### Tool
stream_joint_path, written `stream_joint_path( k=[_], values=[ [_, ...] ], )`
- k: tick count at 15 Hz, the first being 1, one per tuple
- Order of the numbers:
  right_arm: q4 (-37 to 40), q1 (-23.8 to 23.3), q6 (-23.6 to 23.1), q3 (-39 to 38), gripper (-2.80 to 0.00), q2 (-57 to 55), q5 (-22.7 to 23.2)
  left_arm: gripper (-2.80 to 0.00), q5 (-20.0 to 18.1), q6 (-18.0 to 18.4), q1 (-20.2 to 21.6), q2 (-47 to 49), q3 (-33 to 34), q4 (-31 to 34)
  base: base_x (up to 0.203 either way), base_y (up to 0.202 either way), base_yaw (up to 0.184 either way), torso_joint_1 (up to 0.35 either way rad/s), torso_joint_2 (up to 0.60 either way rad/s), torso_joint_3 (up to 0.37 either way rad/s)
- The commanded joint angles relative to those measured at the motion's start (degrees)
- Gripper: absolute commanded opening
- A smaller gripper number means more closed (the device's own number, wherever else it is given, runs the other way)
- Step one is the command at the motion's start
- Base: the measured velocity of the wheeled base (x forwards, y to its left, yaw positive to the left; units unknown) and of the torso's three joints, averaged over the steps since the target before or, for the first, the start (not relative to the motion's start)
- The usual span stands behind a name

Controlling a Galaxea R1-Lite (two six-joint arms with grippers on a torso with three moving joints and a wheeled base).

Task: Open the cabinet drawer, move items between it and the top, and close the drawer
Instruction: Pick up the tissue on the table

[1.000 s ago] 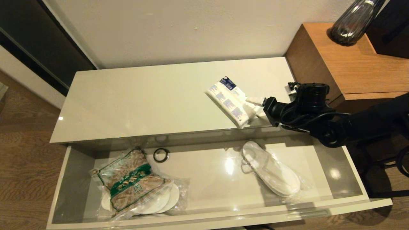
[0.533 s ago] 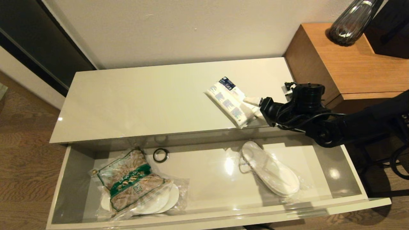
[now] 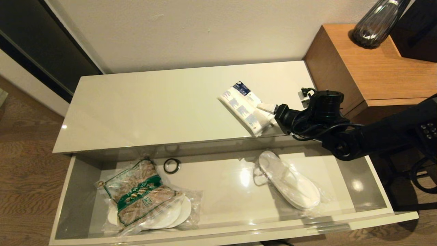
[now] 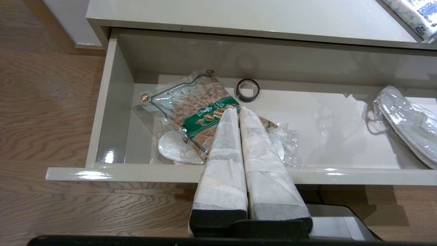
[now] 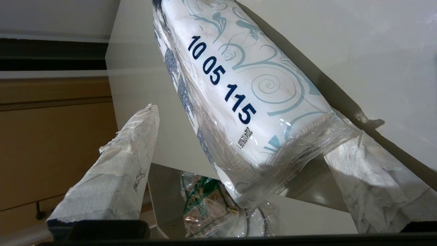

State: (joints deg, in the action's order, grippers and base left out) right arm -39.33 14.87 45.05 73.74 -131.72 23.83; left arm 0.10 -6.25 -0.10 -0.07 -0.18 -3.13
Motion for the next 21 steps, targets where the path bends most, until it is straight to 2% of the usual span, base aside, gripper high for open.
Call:
stream_joint_path(
  k=[1,2,9,16,21],
  values=[
    [8.2,0.0,0.3,-0.3,0.00,-1.7,0.2,-2.80,0.0,-0.1,0.0,0.1,0.0,0.0,0.000,0.000,0.000,0.000,0.00,0.000],
    [8.6,0.0,0.1,-0.3,-2.80,-1.6,0.1,-2.80,0.0,-0.1,0.0,0.1,0.0,0.0,0.000,0.000,0.000,0.000,0.00,0.000],
    [8.3,0.0,0.2,-0.8,-2.80,-1.1,0.1,-2.80,0.0,-0.1,0.0,0.1,0.0,0.0,0.000,0.000,0.000,0.000,0.00,0.000],
    [9.1,0.1,0.7,-3.3,-2.80,4.9,0.2,-2.80,0.1,-0.1,0.0,0.1,0.0,0.0,0.000,0.000,0.000,0.000,0.00,0.000],
    [14.8,0.1,0.7,-3.3,-2.80,11.6,0.2,-2.80,0.0,-0.1,0.0,0.1,0.0,0.0,0.000,0.000,0.000,0.000,0.00,0.000]
  ],
)
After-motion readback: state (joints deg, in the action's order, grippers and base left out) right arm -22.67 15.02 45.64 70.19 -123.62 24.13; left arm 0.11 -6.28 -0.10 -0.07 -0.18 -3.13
